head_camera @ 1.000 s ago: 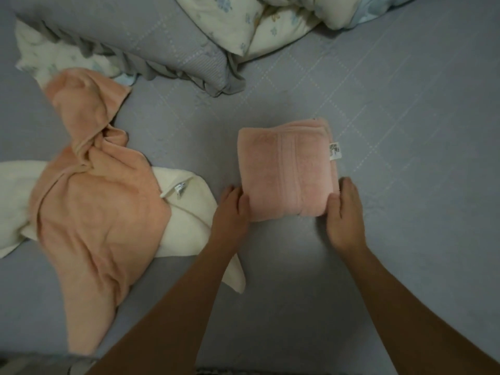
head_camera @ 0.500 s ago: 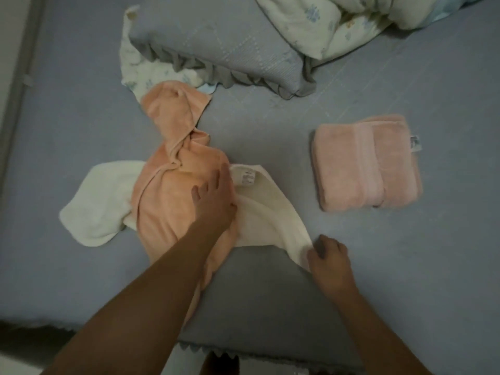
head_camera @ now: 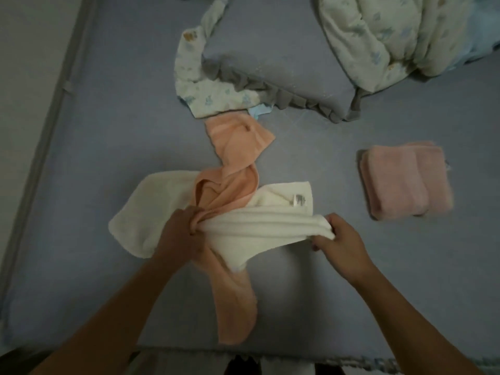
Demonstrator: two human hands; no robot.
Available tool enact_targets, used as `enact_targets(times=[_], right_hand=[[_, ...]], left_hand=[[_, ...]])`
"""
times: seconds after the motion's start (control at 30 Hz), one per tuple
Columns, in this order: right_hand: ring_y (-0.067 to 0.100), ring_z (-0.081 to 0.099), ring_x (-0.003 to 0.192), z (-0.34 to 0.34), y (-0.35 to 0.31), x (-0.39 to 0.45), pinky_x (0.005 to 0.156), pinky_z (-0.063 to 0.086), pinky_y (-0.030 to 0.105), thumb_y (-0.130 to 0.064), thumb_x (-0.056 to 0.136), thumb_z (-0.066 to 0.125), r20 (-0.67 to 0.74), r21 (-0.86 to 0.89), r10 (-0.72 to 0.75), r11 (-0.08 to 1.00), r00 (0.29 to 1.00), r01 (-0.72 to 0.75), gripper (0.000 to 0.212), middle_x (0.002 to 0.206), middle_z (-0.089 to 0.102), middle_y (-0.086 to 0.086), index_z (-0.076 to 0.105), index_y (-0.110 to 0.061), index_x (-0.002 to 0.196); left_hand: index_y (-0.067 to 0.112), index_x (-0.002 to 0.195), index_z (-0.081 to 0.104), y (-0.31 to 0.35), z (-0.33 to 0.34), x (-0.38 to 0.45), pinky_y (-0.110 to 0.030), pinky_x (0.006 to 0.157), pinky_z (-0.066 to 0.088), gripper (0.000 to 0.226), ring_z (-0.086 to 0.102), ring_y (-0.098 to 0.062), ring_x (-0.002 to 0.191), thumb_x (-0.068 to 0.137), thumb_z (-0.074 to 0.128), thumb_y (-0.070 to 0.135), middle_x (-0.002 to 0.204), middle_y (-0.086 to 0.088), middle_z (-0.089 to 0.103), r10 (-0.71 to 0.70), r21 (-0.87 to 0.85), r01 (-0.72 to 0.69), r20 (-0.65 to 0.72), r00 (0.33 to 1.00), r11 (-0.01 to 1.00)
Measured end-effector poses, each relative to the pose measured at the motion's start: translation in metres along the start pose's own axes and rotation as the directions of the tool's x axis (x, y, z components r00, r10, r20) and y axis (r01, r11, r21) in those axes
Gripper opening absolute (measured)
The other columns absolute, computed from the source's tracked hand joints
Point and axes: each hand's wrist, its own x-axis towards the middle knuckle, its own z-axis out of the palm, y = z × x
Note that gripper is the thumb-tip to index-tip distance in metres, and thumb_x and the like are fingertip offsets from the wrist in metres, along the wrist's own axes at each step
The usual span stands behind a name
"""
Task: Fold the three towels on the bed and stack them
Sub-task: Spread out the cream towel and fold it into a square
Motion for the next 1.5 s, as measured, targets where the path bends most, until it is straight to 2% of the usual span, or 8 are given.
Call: enact_targets(times=[0.27,0.5,0.7,0.8,0.97,1.1,1.27,1.5], right_hand=[[0.011,0.043,0.042,-0.036,-0.052,0.022,0.050,0.030,0.030,-0.017,0.089,0.056,-0.286,0.443,0.134,0.896,0.949,0.007,0.007,0.068,0.051,0.007,0.060,-0.021,0.092],[0.008,0.057,0.057,-0.071,-0.100,-0.006,0.046,0.041,0.018,-0.016,0.082,0.058,-0.432,0.545,0.032,0.805,0.901,0.233,0.020,0.076,0.064,-0.002,0.068,-0.022,0.097],[0.007,0.050,0.058,-0.036,-0.124,-0.021,0.051,0.041,0.024,-0.018,0.090,0.053,-0.137,0.639,-0.099,0.751,0.986,0.164,0.012,0.072,0.058,-0.003,0.064,-0.016,0.096],[0.016,0.055,0.064,-0.004,-0.108,-0.029,0.061,0.044,0.035,-0.035,0.098,0.050,-0.025,0.404,0.027,0.915,0.999,-0.014,0.025,0.073,0.059,0.005,0.066,-0.018,0.089],[0.017,0.056,0.062,0.016,-0.070,-0.045,0.057,0.050,0.033,-0.028,0.096,0.056,0.203,0.111,0.091,0.987,0.975,-0.115,0.019,0.073,0.061,0.006,0.072,-0.019,0.093],[0.013,0.059,0.060,-0.013,-0.037,-0.034,0.056,0.053,0.029,-0.028,0.088,0.066,0.347,-0.032,0.296,0.952,0.890,-0.304,0.014,0.065,0.062,-0.002,0.075,-0.019,0.091],[0.021,0.044,0.057,-0.051,-0.013,0.005,0.055,0.056,0.035,-0.015,0.092,0.061,0.116,0.122,0.447,0.880,0.887,-0.459,0.013,0.072,0.050,0.013,0.067,-0.007,0.100],[0.015,0.053,0.059,-0.062,-0.107,0.059,0.054,0.055,0.028,-0.020,0.084,0.060,-0.162,0.430,0.122,0.902,0.979,-0.041,0.008,0.082,0.061,0.008,0.064,-0.020,0.090]], left_hand=[[0.000,0.113,0.065,-0.040,-0.116,0.038,-0.011,0.052,0.047,0.050,0.059,-0.018,0.080,0.069,0.042,0.004,0.077,0.000,0.060,-0.463,-0.665,0.109,-0.384,0.799,0.739],[0.014,0.103,0.070,-0.053,-0.240,0.056,-0.034,0.088,0.054,0.036,0.066,-0.024,0.099,0.073,0.051,0.013,0.105,-0.015,0.071,-0.286,-0.355,-0.003,-0.759,0.584,0.935],[0.009,0.085,0.075,-0.056,-0.182,0.029,-0.020,0.064,0.046,0.021,0.061,-0.003,0.074,0.080,0.067,0.028,0.088,-0.007,0.073,0.055,-0.150,-0.079,-0.155,0.986,0.986],[0.006,0.137,0.049,-0.055,-0.093,0.009,-0.034,0.101,0.040,0.047,0.053,-0.027,0.122,0.096,0.040,0.025,0.137,-0.016,0.054,-0.067,0.290,0.066,-0.006,0.998,0.955],[0.024,0.150,0.034,-0.005,0.011,0.002,-0.040,0.116,0.029,0.073,0.027,-0.027,0.145,0.085,0.067,0.024,0.160,-0.006,0.026,0.212,0.246,-0.233,0.109,0.971,0.941],[0.022,0.157,0.007,-0.003,0.029,0.077,-0.048,0.121,0.016,0.101,0.006,-0.027,0.152,0.081,0.071,0.042,0.166,-0.005,0.005,0.149,0.471,-0.174,0.089,0.985,0.865],[0.018,0.151,0.024,-0.030,0.030,0.122,-0.051,0.118,0.017,0.087,0.038,-0.029,0.140,0.084,0.059,0.061,0.153,-0.009,0.041,-0.111,0.596,-0.067,0.257,0.960,0.800],[0.019,0.110,0.060,0.016,0.060,-0.031,-0.034,0.077,0.049,0.047,0.065,-0.023,0.094,0.075,0.072,0.048,0.097,0.003,0.064,-0.205,-0.110,0.211,0.066,0.977,0.971]])
